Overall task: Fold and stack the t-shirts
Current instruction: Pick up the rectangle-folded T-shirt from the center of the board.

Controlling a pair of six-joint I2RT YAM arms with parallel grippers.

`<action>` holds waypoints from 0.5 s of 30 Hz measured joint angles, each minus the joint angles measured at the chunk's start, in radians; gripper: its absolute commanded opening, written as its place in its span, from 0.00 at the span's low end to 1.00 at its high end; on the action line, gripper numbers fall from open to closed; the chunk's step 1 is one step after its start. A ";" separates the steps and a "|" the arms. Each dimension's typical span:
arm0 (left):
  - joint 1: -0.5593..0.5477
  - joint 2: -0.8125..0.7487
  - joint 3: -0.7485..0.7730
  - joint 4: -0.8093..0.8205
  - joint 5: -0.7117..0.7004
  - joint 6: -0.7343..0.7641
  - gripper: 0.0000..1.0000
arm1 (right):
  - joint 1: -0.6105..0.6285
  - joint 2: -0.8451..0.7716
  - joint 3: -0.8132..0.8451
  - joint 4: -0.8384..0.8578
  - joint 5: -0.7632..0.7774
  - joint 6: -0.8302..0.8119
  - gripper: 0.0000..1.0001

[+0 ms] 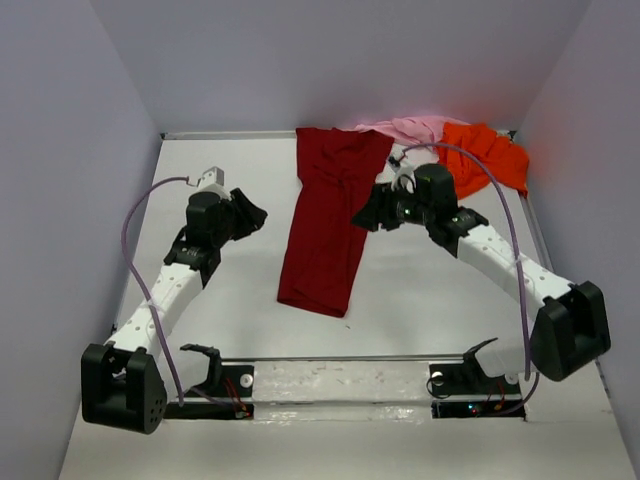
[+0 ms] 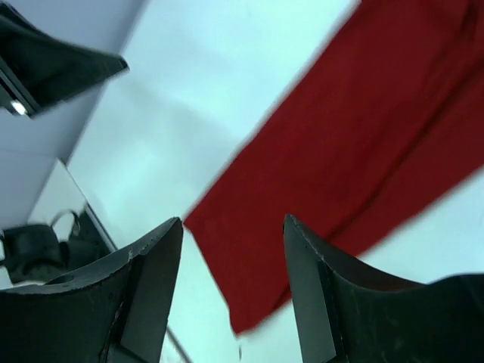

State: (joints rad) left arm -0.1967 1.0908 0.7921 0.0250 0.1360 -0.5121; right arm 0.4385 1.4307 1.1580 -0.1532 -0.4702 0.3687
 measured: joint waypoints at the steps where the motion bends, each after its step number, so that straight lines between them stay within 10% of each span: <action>1: -0.006 0.000 -0.042 0.021 0.019 -0.021 0.54 | 0.011 -0.049 -0.096 0.026 0.023 0.019 0.61; 15: -0.211 -0.067 -0.346 0.106 0.050 -0.207 0.54 | 0.152 -0.339 -0.622 -0.002 0.282 0.228 0.61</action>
State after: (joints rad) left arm -0.4080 1.0237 0.4461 0.1307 0.1860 -0.7193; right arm 0.5907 1.0916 0.5358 -0.1555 -0.1879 0.5964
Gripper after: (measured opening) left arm 0.545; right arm 0.611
